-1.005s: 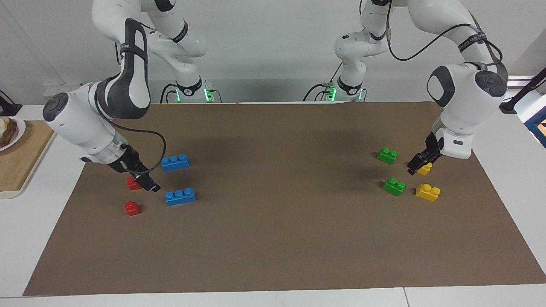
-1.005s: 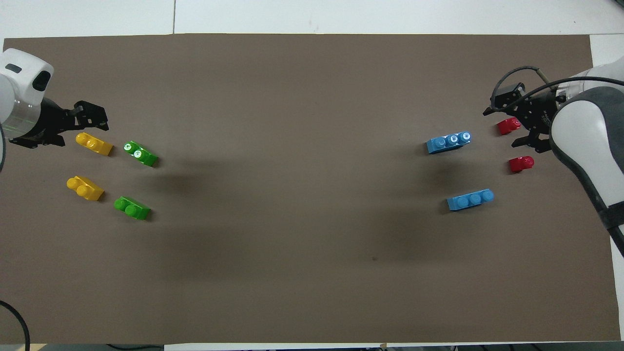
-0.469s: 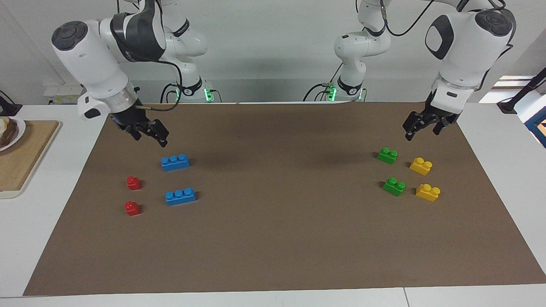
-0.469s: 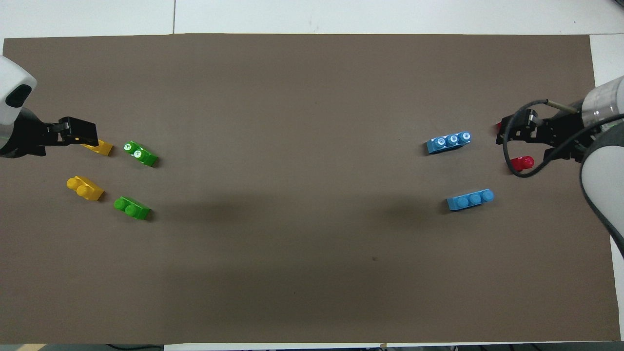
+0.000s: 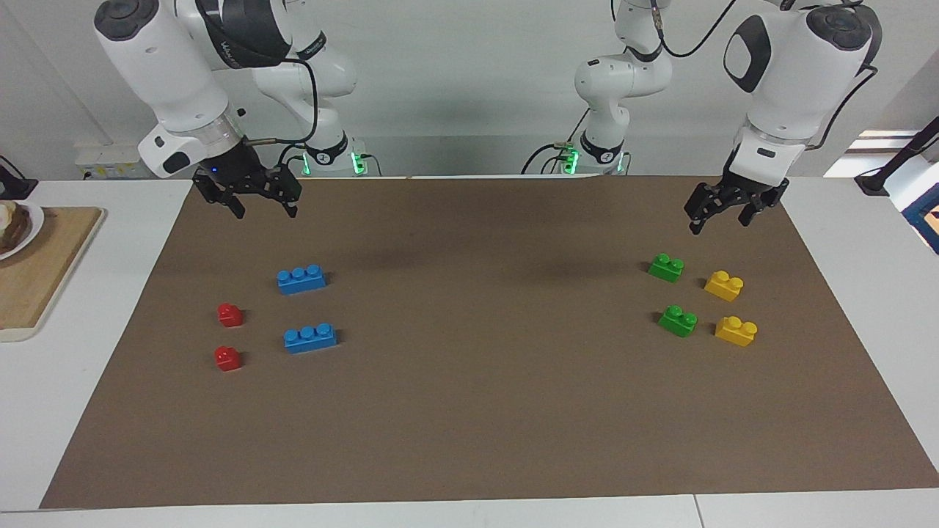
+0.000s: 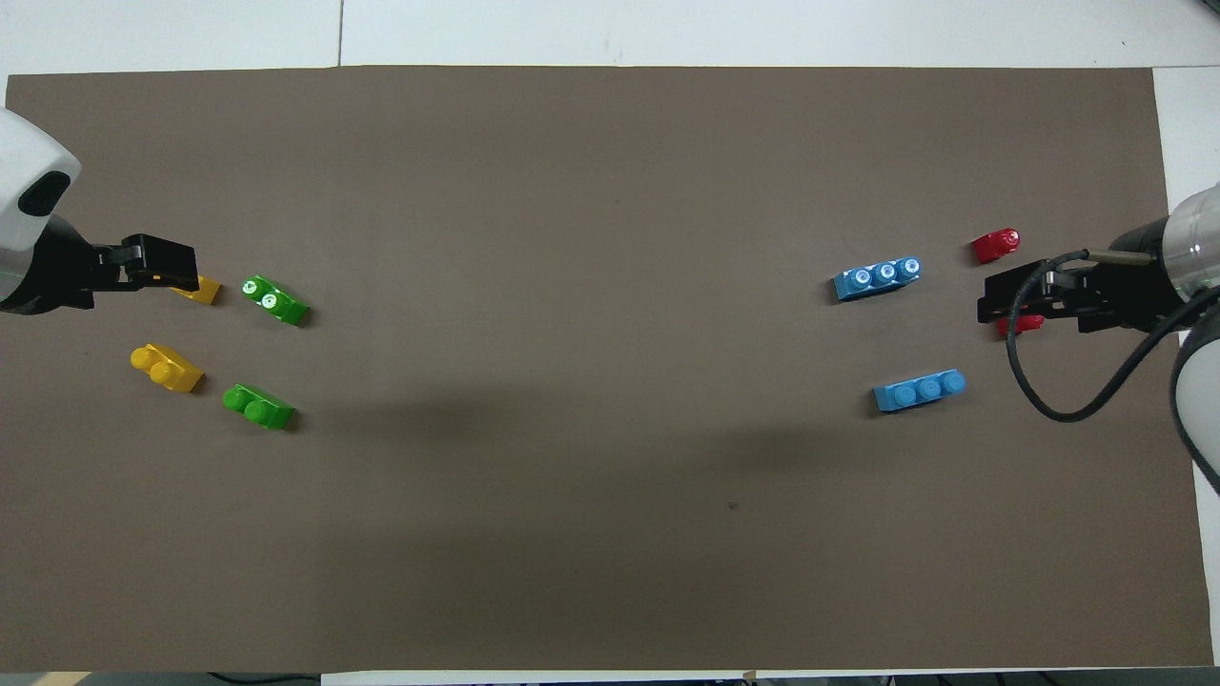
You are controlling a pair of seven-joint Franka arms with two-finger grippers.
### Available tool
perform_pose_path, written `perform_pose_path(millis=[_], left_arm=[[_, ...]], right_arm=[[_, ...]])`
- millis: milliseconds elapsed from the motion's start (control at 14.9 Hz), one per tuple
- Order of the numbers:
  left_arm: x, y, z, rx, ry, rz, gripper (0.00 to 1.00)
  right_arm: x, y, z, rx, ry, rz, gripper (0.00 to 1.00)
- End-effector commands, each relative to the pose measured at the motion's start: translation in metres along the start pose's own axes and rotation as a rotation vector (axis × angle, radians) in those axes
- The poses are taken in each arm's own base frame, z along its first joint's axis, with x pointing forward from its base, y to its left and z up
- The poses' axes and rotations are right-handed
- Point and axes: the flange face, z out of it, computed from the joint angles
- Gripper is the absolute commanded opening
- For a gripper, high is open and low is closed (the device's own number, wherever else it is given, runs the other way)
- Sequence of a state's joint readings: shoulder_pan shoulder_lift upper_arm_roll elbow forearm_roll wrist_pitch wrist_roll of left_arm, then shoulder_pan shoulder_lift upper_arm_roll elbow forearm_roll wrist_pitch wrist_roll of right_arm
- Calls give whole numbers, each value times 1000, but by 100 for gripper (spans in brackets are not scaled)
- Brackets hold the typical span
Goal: Remove green block with left arm and hold with right
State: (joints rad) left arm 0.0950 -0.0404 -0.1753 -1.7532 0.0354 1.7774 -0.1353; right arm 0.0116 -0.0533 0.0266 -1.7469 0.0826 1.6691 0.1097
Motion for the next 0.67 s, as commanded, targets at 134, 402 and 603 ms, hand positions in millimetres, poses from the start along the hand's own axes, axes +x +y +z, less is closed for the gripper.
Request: perform_pose_path(millis=[134, 402, 603], left_arm=[[-11, 4, -13, 0, -6, 46, 100], [-12, -7, -20, -10, -16, 46, 100], [-11, -14, -18, -5, -26, 42, 100]], right_arm=[[13, 2, -12, -51, 32, -34, 100], [16, 2, -12, -49, 32, -34, 100], [15, 1, -11, -49, 29, -35, 100]])
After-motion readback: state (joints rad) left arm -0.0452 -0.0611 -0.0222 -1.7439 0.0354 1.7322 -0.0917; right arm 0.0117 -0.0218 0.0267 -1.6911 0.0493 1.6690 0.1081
